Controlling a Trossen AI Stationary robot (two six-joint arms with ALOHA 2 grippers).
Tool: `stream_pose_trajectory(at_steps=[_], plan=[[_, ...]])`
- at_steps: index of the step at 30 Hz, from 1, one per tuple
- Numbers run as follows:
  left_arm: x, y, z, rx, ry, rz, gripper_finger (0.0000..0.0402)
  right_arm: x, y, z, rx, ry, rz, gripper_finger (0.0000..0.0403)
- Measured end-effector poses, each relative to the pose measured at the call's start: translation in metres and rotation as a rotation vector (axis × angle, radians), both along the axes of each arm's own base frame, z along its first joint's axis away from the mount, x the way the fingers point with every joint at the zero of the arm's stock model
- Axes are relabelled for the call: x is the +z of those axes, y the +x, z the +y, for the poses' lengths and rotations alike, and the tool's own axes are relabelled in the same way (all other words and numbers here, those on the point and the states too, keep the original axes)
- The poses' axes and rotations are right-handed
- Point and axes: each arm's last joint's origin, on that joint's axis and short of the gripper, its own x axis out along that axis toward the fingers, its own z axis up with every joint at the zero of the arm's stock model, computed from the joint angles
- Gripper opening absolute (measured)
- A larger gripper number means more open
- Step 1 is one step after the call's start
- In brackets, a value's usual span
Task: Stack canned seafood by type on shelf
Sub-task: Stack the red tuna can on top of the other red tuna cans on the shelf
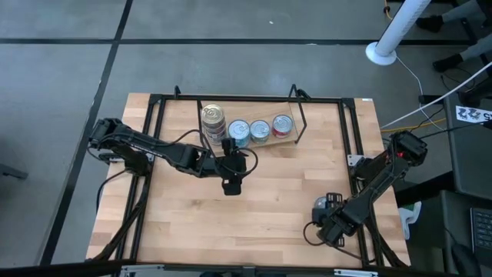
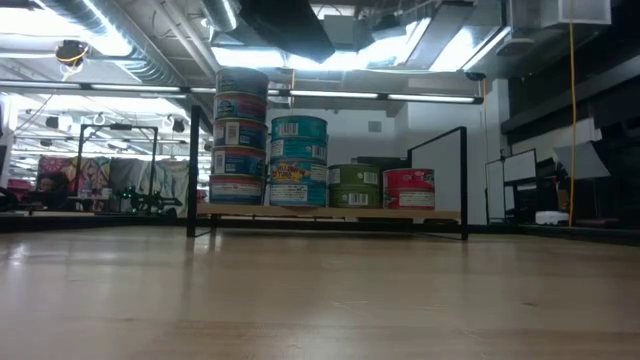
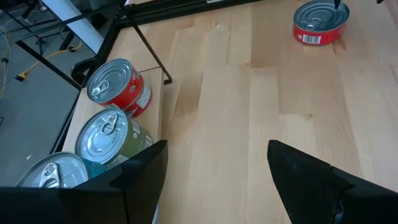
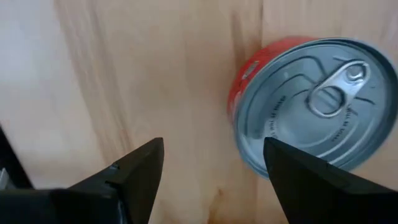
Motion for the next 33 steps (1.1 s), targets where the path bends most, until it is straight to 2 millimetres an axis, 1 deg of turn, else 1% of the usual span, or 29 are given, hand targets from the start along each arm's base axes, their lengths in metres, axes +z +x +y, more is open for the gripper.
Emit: stream_pose_trajectory(at_steps=[7,16,25,33], plan=[[0.000,0.000,0.000,0.000,0.000,0.000,0.0272,0.000,0.000,0.002,0.008,0.009,-0.014,0.0275],[0.000,0.000,0.000,0.000,0.000,0.000,0.0272,-0.001,0.004,0.006,0.073,0.006,-0.102,0.0275],[0.000,0.000,0.000,0.000,0.000,-0.001,0.0272,-0.010,0.007,0.008,0.077,-0.026,-0.086,0.0275],[0.000,0.000,0.000,0.000,0.000,-0.001,0.0272,-0.011,0.007,0.007,0.077,-0.063,-0.107,0.0275]])
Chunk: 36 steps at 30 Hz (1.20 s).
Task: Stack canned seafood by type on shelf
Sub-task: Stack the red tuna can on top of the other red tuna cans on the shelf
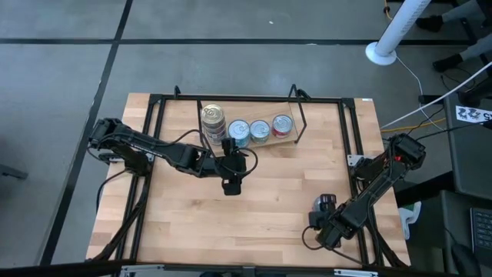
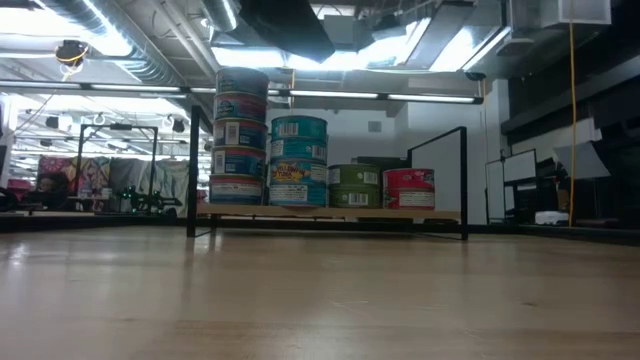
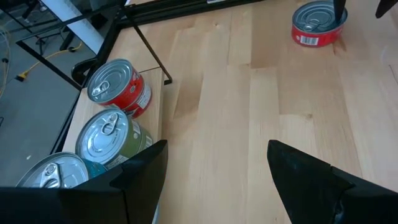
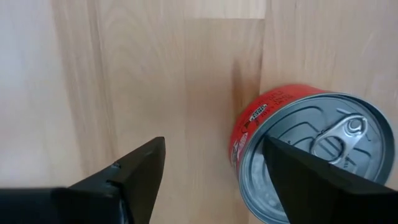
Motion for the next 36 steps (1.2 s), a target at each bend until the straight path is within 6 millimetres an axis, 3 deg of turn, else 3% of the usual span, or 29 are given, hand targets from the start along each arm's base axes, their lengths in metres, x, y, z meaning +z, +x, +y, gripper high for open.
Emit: stream_pose_trajectory(at_steps=[8,22,36], plan=[[0.0000,0.0000,0.0000,0.000,0.000,0.000,0.0272,-0.0072,0.0005,-0.0002,-0.001,-0.043,0.023,0.0262],[0.0001,-0.0001,0.0000,0.000,-0.001,-0.001,0.0272,-0.0089,-0.0011,-0.0045,-0.005,-0.116,0.016,0.0110],[0.0001,-0.0001,0.0000,0.001,-0.001,-0.001,0.0272,-0.0091,-0.0014,-0.0056,-0.008,-0.136,0.008,0.0024]])
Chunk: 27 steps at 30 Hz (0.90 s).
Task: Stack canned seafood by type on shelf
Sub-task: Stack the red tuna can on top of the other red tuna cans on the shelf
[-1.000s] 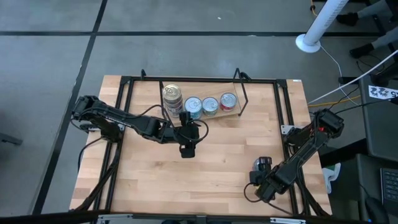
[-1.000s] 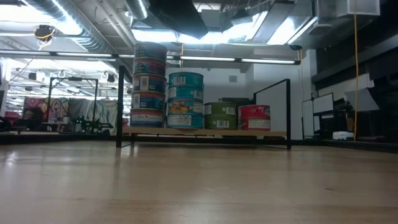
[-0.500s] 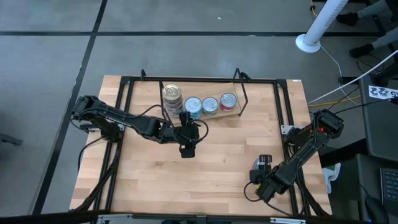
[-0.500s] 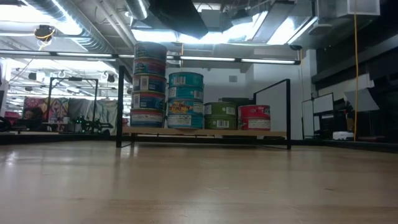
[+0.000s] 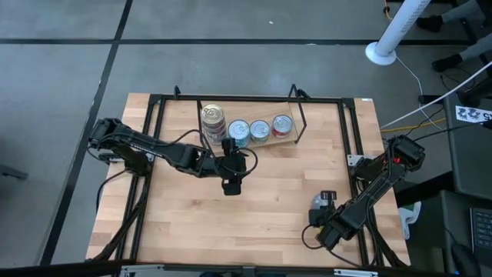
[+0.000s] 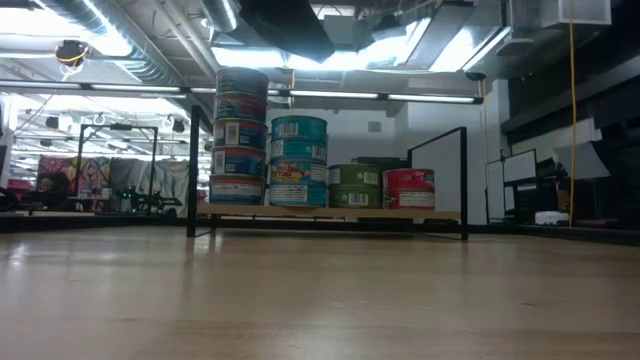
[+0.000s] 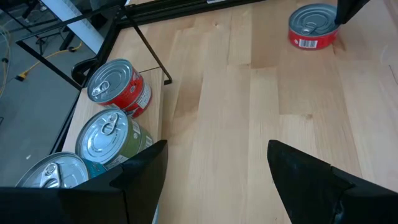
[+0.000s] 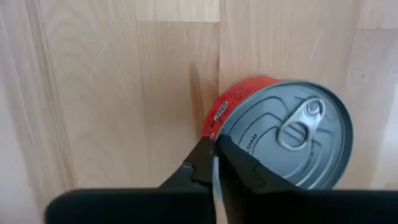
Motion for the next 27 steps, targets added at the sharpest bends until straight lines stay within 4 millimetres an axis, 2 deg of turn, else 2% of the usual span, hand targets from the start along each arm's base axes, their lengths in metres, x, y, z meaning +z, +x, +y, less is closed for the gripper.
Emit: stream_pose_trajectory(at_steps=[3,15,27], plan=[[0.000,0.000,0.000,0.000,0.000,0.000,0.0272,0.000,0.000,0.000,0.002,-0.013,-0.013,0.0005],[0.000,0.000,0.000,0.002,-0.002,-0.001,0.0272,0.000,0.008,-0.007,-0.011,-0.062,-0.068,0.0001],[0.000,0.000,0.000,0.001,-0.002,-0.002,0.0272,0.000,0.038,-0.039,0.012,-0.153,-0.098,0.0001]])
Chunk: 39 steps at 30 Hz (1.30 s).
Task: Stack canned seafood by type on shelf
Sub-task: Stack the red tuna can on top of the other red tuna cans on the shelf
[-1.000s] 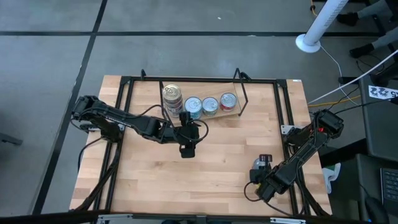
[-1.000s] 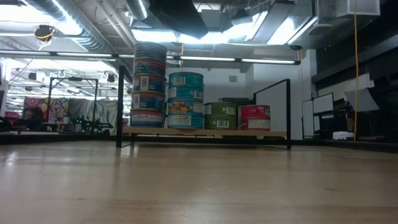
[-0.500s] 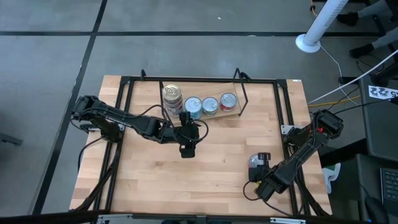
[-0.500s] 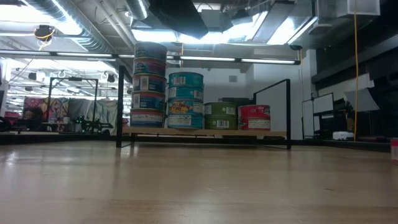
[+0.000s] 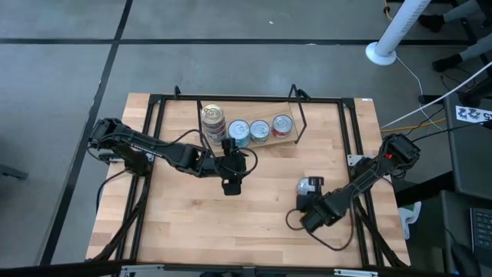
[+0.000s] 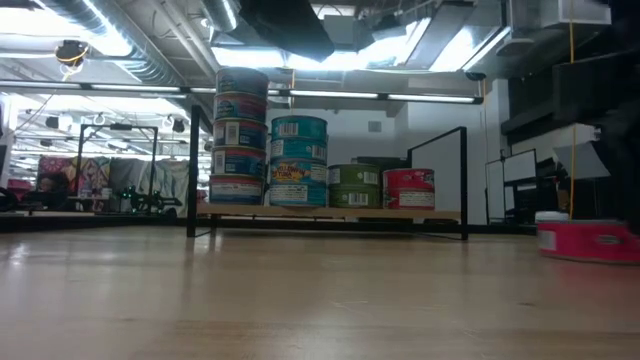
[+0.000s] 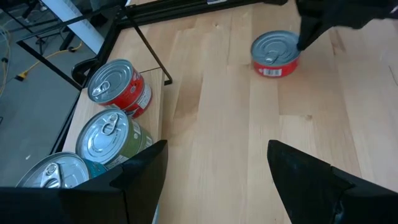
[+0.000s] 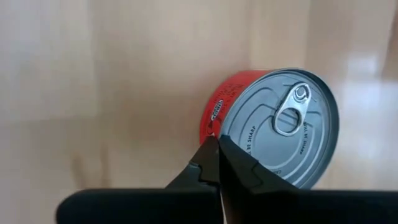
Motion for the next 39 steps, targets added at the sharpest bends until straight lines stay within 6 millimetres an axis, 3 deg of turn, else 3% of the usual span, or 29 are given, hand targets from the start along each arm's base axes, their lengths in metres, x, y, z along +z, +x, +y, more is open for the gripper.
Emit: stream_pose_trajectory(at_steps=[8,18,39], plan=[[0.000,0.000,0.000,-0.002,0.003,0.001,0.0272,0.000,0.021,-0.023,0.045,-0.029,-0.005,0.0000],[0.003,-0.001,0.000,-0.004,0.004,-0.005,0.0272,0.000,0.036,-0.038,0.117,-0.027,-0.025,0.0000],[0.007,-0.004,0.001,0.000,0.003,-0.019,0.0272,0.042,0.065,-0.031,0.249,-0.073,-0.137,0.0000]])
